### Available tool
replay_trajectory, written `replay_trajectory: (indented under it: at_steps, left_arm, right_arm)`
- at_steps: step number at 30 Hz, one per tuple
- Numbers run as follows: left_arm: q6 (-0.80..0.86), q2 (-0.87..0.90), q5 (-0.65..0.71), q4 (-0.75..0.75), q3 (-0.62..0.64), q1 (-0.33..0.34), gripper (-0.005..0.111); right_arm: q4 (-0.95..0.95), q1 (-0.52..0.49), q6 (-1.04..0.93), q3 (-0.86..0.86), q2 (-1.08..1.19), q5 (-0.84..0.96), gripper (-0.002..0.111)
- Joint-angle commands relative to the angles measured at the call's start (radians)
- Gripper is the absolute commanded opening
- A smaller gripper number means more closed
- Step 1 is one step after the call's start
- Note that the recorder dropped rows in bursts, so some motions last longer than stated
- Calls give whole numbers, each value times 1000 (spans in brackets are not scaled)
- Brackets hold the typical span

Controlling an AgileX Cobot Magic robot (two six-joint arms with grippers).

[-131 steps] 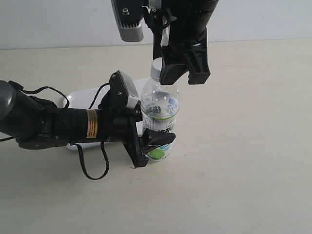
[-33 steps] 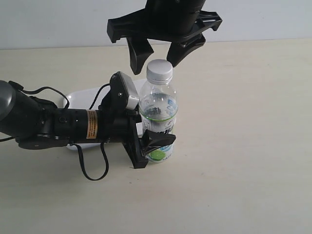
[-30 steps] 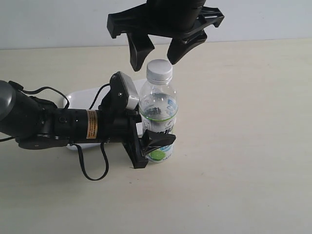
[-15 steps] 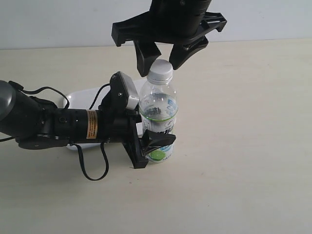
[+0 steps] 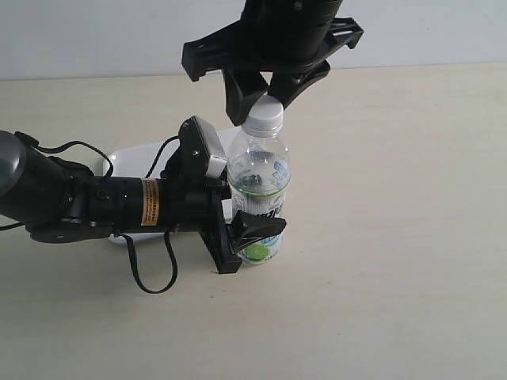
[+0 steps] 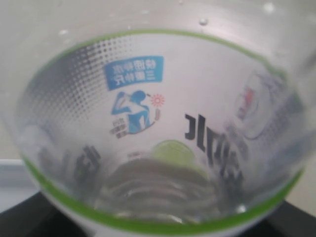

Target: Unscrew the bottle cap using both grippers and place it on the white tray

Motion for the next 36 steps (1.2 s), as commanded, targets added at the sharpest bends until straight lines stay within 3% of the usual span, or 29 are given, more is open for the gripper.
replay_trajectory:
  at_steps: [1,20,36]
  left_arm:
    - [-1,-9,4,4,1,-2,0]
    - [-1,-9,4,4,1,-2,0]
    - [1,-9,3,4,1,-2,0]
  right_arm:
    - [-14,-4,-160,4,-13,-6,0]
    - [-27,-4,-1095,4,-13,-6,0]
    - [-36,-4,-1154,4,-13,-6,0]
